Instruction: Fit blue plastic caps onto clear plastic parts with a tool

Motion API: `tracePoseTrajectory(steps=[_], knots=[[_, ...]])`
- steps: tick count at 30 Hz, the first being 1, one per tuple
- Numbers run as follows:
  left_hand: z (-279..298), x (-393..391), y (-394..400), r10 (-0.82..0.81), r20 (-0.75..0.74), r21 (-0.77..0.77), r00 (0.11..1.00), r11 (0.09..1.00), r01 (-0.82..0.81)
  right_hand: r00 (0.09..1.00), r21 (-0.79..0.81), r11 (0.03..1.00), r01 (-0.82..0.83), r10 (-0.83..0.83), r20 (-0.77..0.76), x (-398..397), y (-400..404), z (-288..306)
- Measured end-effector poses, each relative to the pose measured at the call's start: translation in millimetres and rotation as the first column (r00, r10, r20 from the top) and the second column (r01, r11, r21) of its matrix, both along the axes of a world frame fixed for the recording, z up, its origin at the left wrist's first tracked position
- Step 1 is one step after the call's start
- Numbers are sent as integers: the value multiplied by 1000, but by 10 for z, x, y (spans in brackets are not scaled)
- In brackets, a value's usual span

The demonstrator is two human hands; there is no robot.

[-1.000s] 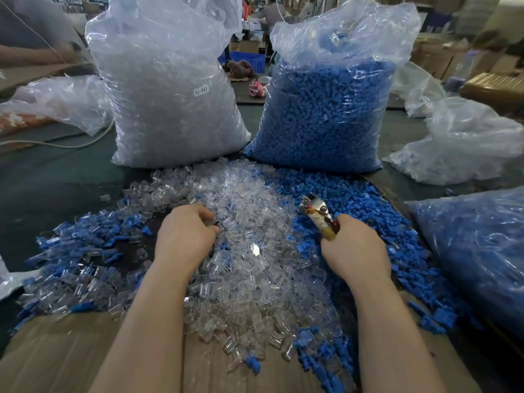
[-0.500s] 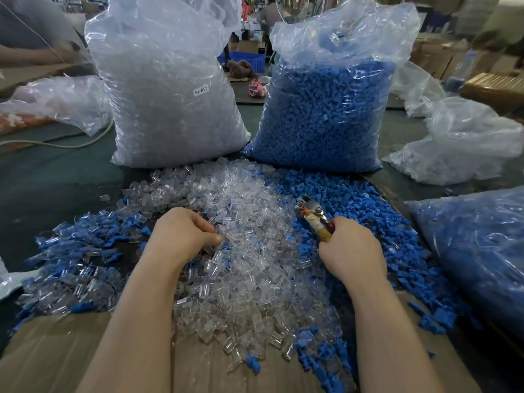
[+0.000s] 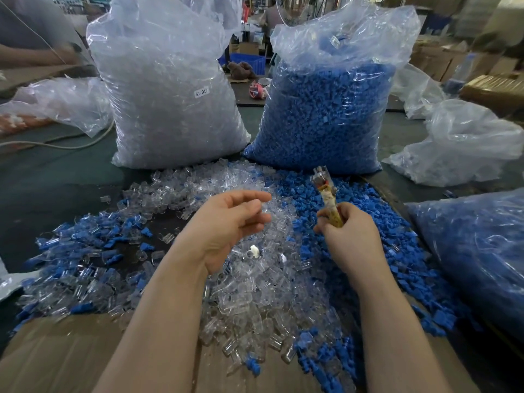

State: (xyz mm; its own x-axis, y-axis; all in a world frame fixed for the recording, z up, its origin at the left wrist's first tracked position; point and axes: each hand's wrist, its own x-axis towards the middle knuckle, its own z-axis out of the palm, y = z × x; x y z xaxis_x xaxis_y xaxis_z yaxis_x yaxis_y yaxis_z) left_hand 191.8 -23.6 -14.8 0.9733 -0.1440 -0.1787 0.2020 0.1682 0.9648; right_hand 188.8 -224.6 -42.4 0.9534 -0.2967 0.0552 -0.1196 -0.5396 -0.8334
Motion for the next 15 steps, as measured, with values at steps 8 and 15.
tracePoseTrajectory(steps=[8, 15], knots=[[-11, 4, -64, 14, -26, -164, 1000, 986, -18, 987, 187, 981, 51, -77, 138, -19, 28, 71], [-16, -25, -177, 110, 54, -61, 992, 992, -107, 978, 173, 983, 54, -87, 189, -16, 84, 67]])
